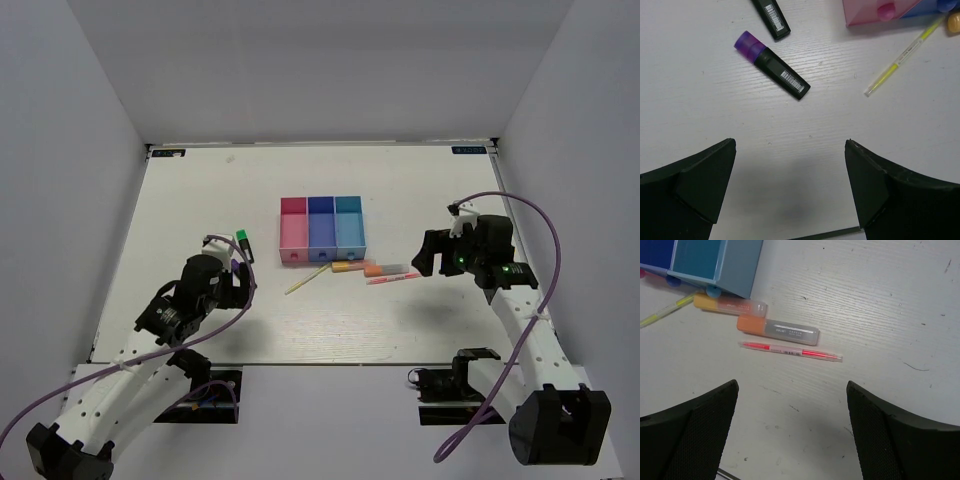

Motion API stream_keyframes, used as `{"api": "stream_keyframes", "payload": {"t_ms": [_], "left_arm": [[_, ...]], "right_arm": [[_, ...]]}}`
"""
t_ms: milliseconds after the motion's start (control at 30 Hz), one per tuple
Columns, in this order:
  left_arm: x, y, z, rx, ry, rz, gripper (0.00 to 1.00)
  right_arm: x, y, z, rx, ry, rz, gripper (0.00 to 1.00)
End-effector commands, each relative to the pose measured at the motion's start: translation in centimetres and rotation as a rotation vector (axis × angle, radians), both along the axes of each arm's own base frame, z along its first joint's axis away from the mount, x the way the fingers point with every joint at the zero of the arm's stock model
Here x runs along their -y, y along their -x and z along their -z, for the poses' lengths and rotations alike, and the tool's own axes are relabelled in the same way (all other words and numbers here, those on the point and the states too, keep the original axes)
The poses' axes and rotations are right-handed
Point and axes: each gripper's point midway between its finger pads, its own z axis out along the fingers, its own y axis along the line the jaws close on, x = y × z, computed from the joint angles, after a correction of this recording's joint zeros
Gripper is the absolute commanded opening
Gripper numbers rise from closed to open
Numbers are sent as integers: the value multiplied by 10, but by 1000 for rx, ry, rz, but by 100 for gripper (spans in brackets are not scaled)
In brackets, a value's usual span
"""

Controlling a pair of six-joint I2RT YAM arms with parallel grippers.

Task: Sort the stationery into containers
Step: Grab a piece of stationery with the left arm

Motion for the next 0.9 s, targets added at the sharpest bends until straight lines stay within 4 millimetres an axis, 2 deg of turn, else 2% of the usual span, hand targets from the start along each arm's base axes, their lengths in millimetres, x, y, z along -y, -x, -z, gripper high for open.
{"api": "stream_keyframes", "payload": {"t_ms": [0, 367, 500, 567, 600, 633, 667, 700, 733, 767, 800, 833, 867], "left_arm": [[4, 2, -1, -2, 9, 31, 100], [2, 2, -1, 3, 5, 16, 100], [2, 0, -1, -3, -3, 13, 100], [1, -2, -1, -7, -5, -3, 100], [3, -6, -2, -1, 4, -13, 91], [4, -9, -2, 0, 9, -12, 84], [11, -12, -6, 1, 39, 6, 73], [10, -18, 1, -35, 38, -15, 40], [16, -27, -14, -17, 73, -25, 20], [17, -33, -7, -57, 57, -36, 7], [16, -39, 2, -101, 29, -57, 0], [21, -53, -20, -71, 37, -66, 4], [18, -62, -8, -126, -11, -97, 20]], "right_arm": [[-2, -4, -3, 10, -38, 7, 90], [2, -3, -3, 21, -37, 6, 90], [-1, -1, -2, 38, -15, -54, 90], [-3, 6, 8, 45, 38, -159, 90], [-3, 10, 12, 35, 48, -182, 90], [-2, 9, 16, 21, 65, -195, 83], [-3, 8, 12, 20, 61, -200, 69], [-5, 15, 16, -15, 52, -213, 11], [-5, 16, 17, -27, 56, -222, 0], [-5, 14, 14, -25, 56, -222, 0], [-4, 14, 14, -24, 62, -217, 0], [-3, 14, 14, -27, 67, -214, 7], [-3, 13, 10, -15, 70, -215, 40]]}}
